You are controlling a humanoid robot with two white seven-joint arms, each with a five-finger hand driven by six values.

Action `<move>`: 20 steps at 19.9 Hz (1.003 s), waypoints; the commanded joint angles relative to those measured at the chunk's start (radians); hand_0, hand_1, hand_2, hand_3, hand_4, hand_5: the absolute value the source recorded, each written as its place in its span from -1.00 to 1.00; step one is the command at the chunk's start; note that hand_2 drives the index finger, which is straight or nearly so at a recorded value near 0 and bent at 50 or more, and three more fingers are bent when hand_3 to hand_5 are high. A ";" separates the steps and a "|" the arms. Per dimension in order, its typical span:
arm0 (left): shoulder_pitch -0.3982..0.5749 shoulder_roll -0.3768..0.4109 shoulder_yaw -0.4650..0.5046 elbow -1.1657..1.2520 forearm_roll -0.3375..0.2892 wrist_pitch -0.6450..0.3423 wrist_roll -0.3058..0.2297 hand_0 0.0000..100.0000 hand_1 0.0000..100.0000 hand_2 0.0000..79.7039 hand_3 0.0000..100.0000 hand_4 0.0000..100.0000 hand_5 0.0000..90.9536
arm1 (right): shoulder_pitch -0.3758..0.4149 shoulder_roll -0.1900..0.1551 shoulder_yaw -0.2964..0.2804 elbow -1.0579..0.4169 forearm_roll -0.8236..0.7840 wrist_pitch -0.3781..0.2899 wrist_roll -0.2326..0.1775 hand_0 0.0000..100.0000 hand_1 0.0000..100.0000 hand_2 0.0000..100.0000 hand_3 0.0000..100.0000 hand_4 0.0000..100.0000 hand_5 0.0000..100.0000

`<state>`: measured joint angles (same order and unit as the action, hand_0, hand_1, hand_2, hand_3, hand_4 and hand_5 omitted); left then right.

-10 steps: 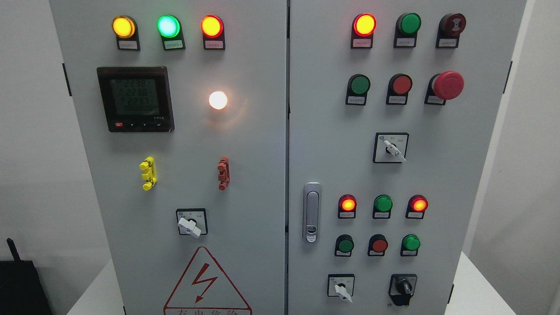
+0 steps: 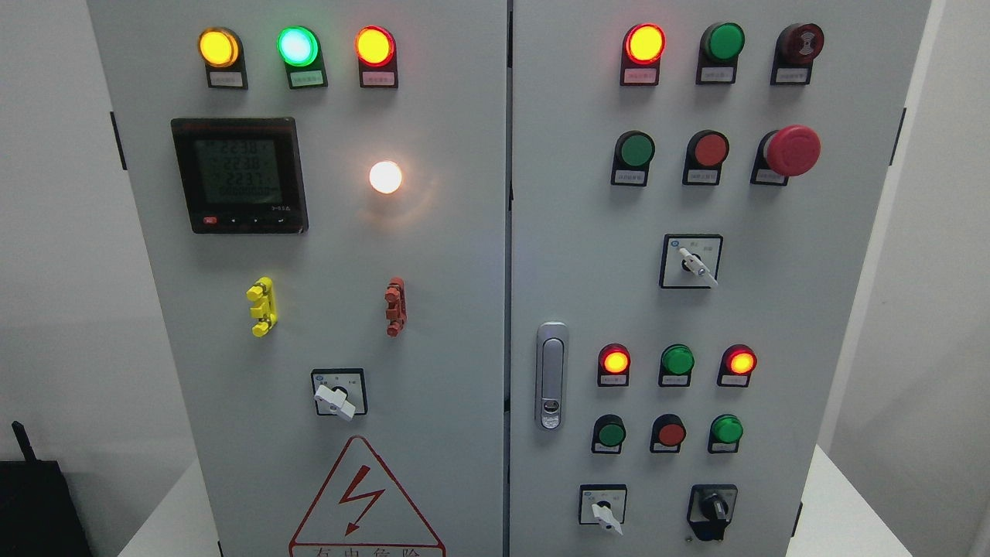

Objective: Trip black knob to open circuit

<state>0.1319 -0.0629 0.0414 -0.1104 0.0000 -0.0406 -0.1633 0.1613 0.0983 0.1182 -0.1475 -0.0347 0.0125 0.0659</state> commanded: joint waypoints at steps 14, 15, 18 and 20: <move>0.000 0.000 0.000 0.000 -0.023 0.001 -0.001 -0.76 -0.22 -1.00 -1.00 -1.00 -1.00 | -0.011 0.015 -0.031 -0.021 -0.017 -0.114 0.006 -1.00 -0.88 -1.00 -1.00 -1.00 -1.00; 0.000 0.000 0.000 0.000 -0.023 0.002 -0.001 -0.76 -0.22 -1.00 -1.00 -1.00 -1.00 | -0.009 0.018 -0.038 -0.042 -0.017 -0.121 0.006 -1.00 -0.90 -1.00 -1.00 -1.00 -1.00; 0.000 0.000 0.000 0.000 -0.023 0.001 -0.001 -0.76 -0.22 -1.00 -1.00 -1.00 -1.00 | 0.023 0.018 -0.054 -0.142 -0.017 -0.126 0.018 -1.00 -0.93 -1.00 -1.00 -1.00 -1.00; 0.000 0.000 0.000 0.000 -0.023 0.002 -0.001 -0.76 -0.22 -1.00 -1.00 -1.00 -1.00 | 0.053 0.018 -0.055 -0.231 -0.017 -0.128 0.020 -1.00 -0.95 -1.00 -1.00 -1.00 -1.00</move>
<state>0.1319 -0.0629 0.0414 -0.1104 0.0000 -0.0389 -0.1633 0.1715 0.1103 0.0900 -0.2042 -0.0511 -0.1096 0.0805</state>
